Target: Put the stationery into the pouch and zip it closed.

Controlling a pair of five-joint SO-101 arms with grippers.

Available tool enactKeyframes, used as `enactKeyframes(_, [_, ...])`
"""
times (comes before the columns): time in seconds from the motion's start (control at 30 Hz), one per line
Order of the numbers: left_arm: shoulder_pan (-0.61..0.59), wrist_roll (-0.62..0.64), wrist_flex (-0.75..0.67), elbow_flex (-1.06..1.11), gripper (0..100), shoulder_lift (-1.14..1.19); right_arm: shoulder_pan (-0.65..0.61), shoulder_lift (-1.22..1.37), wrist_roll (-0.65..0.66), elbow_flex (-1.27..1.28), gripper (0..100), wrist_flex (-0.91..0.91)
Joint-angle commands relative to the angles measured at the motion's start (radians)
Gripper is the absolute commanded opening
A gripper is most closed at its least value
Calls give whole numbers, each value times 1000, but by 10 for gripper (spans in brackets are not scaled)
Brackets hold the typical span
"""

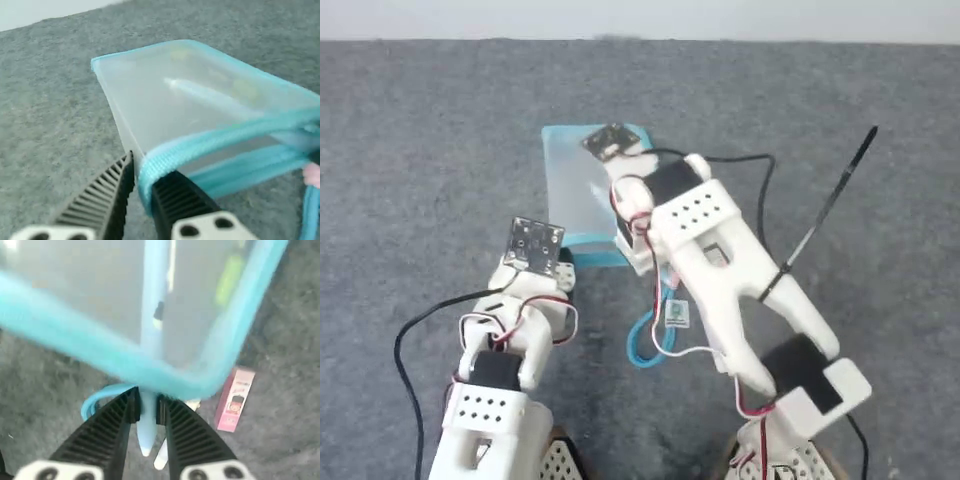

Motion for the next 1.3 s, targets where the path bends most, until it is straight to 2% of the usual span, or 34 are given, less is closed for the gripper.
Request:
enactKeyframes(0.0, [63,3,-28,-18,13,-17,16,2,-32,-126,7,7])
enactKeyframes(0.27, [69,3,-28,-18,13,-17,16,73,-51,-238,15,-4])
enactKeyframes(0.47, [63,3,-28,-18,13,-17,16,107,-48,-262,139,-58])
enactKeyframes(0.77, [61,-2,-28,-16,13,-17,59,94,-31,-262,141,-104])
enactKeyframes(0.97, [60,0,-28,-16,13,-17,48,-15,3,-258,141,-91])
enactKeyframes(1.07, [-2,5,-34,-21,13,-18,51,-110,8,-210,141,-88])
enactKeyframes(1.17, [-74,61,-35,-30,13,-18,53,-222,11,-117,141,-113])
enactKeyframes(1.27, [-103,87,-34,-41,13,-18,53,-343,12,2,141,-151])
